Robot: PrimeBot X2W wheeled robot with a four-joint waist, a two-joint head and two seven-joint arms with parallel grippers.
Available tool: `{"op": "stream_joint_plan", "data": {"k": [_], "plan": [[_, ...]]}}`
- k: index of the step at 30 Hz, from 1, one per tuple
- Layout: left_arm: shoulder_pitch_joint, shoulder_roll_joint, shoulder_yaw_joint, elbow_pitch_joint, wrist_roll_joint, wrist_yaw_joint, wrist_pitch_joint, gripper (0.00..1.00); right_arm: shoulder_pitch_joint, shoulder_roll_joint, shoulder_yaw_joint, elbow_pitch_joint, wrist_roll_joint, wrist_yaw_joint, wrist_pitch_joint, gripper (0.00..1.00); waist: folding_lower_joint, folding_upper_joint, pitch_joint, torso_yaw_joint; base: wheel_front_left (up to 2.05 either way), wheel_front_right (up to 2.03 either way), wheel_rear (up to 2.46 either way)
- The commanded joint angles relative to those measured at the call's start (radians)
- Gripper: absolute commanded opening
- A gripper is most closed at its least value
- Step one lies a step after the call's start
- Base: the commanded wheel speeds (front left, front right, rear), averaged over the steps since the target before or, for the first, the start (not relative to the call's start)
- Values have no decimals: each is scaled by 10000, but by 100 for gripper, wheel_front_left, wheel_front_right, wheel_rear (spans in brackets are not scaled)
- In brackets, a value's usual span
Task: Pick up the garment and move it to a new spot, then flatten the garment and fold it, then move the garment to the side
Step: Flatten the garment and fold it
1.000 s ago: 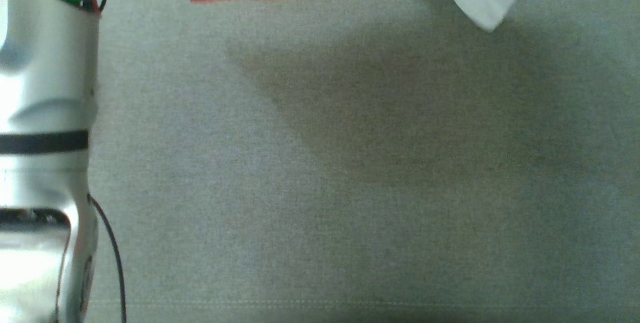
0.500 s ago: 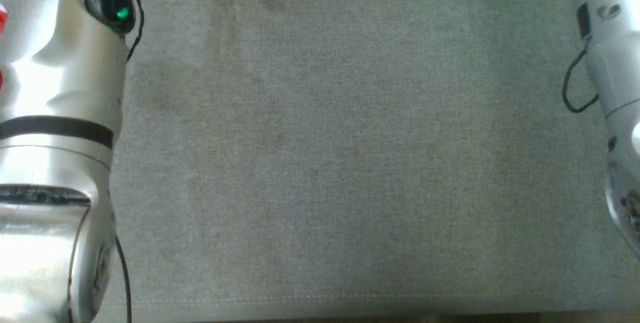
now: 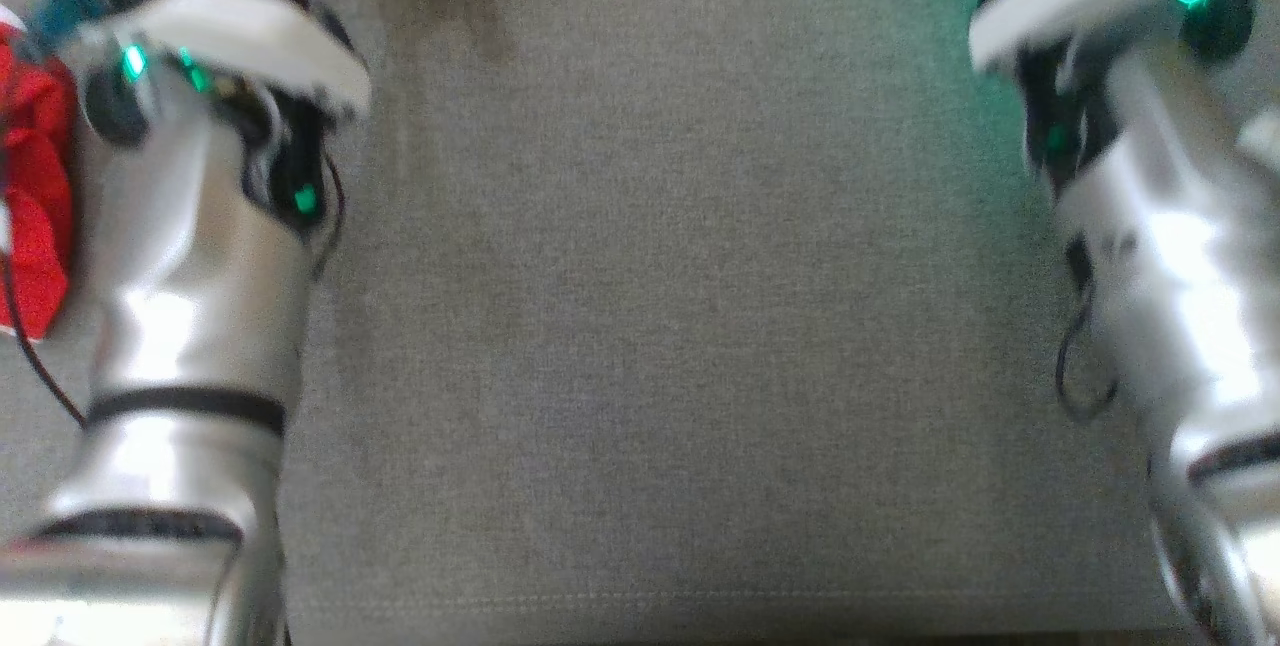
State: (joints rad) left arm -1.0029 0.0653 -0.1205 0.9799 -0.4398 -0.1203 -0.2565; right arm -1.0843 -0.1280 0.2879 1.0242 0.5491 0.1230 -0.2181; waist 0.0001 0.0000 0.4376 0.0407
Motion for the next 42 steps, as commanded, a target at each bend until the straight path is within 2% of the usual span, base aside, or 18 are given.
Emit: {"op": "stream_joint_plan", "data": {"k": [1,7,11,14,20,26,33,42], "plan": [[234,328,249,-466,128,-40,-52,0,404,47,140,-540,176,77,-171,0,-1,0,-306,2,0,0,0],[2764,282,617,-1937,317,-79,-52,0,3843,-372,63,-2764,824,77,-375,0,-1,0,-1381,-98,0,0,0],[4458,309,779,-3044,420,-90,-52,0,6074,-580,-527,-4599,828,77,-331,0,-1,0,-2116,-178,0,0,0],[5625,338,980,-3999,448,-90,-52,0,7676,-569,-1104,-6122,560,77,159,0,-1,0,-2604,-192,0,0,0],[7705,319,880,-5646,600,111,75,0,10793,160,-2647,-9663,-323,77,1733,0,-1,0,-3436,42,0,0,0],[9548,335,964,-7519,525,723,926,0,13388,736,-3476,-12422,-794,77,3416,0,-1,0,-4052,158,0,0,0],[11310,477,961,-10048,631,1456,2261,0,14608,774,-3973,-13426,-512,77,4169,0,-1,0,-4346,178,0,0,0],[11944,541,831,-10953,630,1715,2985,0,14802,776,-4057,-13364,-510,77,4395,0,-1,0,-4375,165,0,0,0]]}}
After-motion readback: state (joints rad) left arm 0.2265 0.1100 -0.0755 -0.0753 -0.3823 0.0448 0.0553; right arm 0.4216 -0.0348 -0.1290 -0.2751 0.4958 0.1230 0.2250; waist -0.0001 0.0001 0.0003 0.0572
